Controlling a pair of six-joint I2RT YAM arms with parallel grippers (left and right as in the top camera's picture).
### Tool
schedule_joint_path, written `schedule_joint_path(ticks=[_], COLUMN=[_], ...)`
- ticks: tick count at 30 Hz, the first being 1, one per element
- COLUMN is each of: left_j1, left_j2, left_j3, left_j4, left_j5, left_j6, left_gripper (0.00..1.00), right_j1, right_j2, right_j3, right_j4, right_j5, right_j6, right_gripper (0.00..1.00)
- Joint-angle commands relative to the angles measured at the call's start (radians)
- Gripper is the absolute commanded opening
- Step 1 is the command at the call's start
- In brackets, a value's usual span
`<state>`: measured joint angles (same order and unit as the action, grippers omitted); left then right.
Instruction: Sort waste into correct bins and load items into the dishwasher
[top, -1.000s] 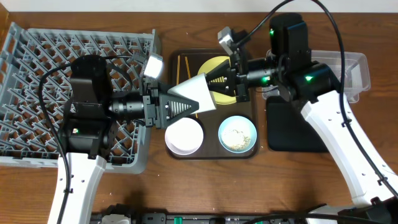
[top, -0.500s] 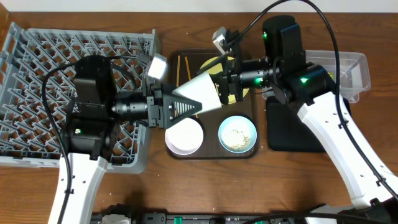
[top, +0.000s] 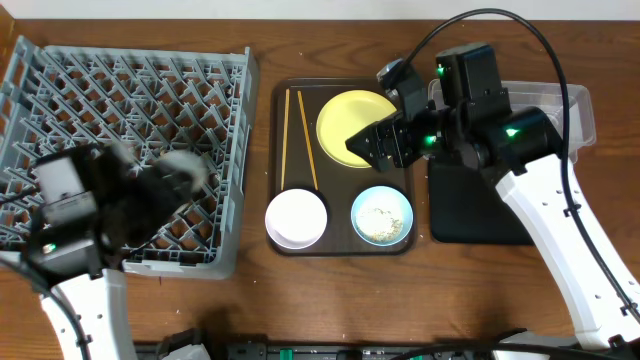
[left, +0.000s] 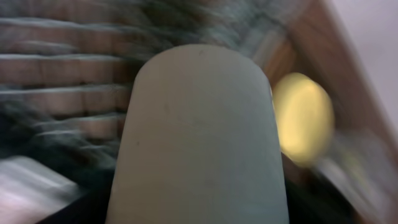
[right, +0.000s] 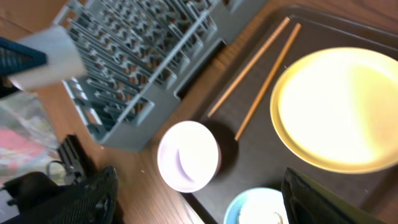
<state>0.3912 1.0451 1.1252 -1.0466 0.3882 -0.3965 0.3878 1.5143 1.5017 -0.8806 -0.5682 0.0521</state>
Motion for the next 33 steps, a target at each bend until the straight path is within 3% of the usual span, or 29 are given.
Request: schedule_joint_path(ticks=[1, 5, 18, 28, 33], left_j1=[0.088, 0.177, 0.245, 0.251, 0.26], left_j2=[0.006, 0.057, 0.401, 0.407, 0.339], left_j3=[0.039, 0.038, 0.038, 0.041, 0.082], left_j4=[-0.044, -0.051, 0.048, 0.057, 0.027], left_j5=[-0.374, -0.503, -0.421, -0.274, -0.263], left_j6=[-0.03, -0.032, -0.054, -0.05, -0.05], left_gripper=[0.58, 0.59, 0.64, 0.97, 0.98], right_j1=[0.014, 0.02, 0.019, 0.019, 0.019], right_j2=[-0.014, -0.014, -0.014, -0.014, -0.014], right_j3=[0.003, 0.003, 0.003, 0.003, 0.003], right_j4=[-0.014, -0.014, -0.036, -0.055, -0.056], right_j5=[0.056, 0.069, 0.07, 0.07, 0.071], right_j6=[-0.032, -0.031, -0.031, -0.031, -0.031], right_gripper=[0.82, 0.82, 0.83, 0.83, 0.83])
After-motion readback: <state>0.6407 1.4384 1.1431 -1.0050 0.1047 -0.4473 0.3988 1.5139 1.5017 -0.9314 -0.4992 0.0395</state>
